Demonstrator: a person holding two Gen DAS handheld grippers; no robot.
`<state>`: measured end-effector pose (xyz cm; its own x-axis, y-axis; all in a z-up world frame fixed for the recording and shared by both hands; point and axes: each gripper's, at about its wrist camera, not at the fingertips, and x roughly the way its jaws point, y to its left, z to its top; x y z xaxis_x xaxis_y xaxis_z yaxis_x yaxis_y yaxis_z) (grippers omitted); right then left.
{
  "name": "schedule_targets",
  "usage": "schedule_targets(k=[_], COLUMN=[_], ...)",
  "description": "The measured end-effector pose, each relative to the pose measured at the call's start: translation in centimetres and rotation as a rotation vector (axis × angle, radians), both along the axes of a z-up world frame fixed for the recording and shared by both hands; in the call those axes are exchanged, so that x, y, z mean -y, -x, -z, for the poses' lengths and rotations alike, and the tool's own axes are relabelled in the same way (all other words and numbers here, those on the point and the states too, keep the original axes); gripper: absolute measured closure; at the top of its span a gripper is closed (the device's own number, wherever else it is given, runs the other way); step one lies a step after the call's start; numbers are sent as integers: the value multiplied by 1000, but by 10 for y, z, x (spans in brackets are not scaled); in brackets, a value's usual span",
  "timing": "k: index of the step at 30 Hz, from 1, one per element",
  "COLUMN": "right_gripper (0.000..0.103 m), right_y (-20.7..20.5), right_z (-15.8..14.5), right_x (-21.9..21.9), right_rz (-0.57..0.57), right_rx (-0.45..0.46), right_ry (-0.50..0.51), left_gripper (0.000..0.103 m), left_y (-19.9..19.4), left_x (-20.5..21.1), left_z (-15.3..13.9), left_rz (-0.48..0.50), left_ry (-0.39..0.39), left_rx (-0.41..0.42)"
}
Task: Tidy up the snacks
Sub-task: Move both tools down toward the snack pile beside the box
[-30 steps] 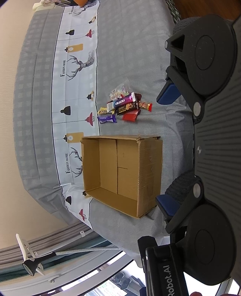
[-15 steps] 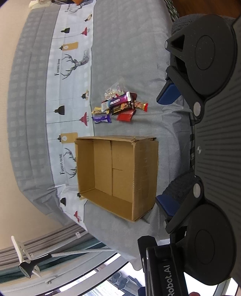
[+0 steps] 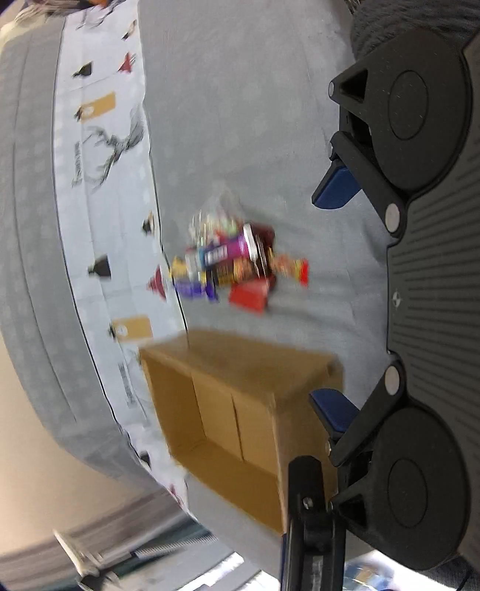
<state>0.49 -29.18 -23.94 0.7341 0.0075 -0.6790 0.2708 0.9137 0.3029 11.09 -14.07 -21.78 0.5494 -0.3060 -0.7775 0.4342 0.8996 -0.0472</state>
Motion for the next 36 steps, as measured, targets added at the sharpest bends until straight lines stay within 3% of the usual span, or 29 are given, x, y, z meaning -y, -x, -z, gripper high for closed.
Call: schedule_targets(k=[3, 7, 10, 11, 13, 15, 17, 20, 24, 29, 34, 35, 36], right_gripper=[0, 3, 13, 19, 30, 35, 45, 52, 53, 57, 59, 67, 72], right_y=[-11, -21, -29, -33, -41, -54, -70, -93, -123, -141, -152, -154, -155], right_z=[21, 42, 56, 61, 69, 74, 78, 87, 104, 123, 137, 138, 137], right_x=[35, 87, 112, 120, 132, 139, 141, 145, 146, 147, 147, 147, 146], right_rz=[23, 73, 68, 65, 55, 41, 6, -34, -63, -65, -56, -56, -69], right_rx=[9, 53, 88, 95, 111, 119, 115, 107, 52, -15, -50, -46, -37], right_ry=[-5, -194, -267, -304, -368, -377, -365, -386, -414, -470, -469, -472, -466], left_gripper=[0, 4, 22, 33, 43, 50, 50, 50, 51, 53, 55, 59, 75], left_y=[-18, -41, -66, -75, -91, -104, -117, -131, -147, -172, -177, -178, -179], left_x=[22, 57, 78, 81, 89, 95, 104, 116, 134, 130, 127, 126, 124], left_z=[22, 39, 53, 58, 67, 77, 86, 98, 120, 151, 161, 161, 160], left_rz=[13, 32, 36, 29, 24, 14, -6, -13, -11, -60, -66, -72, -78], left_ry=[91, 53, 40, 41, 72, 68, 27, -58, -163, -115, -68, -49, -25], left_rx=[-46, -19, -17, -32, -80, -81, -62, -19, 6, -147, -156, -159, -161])
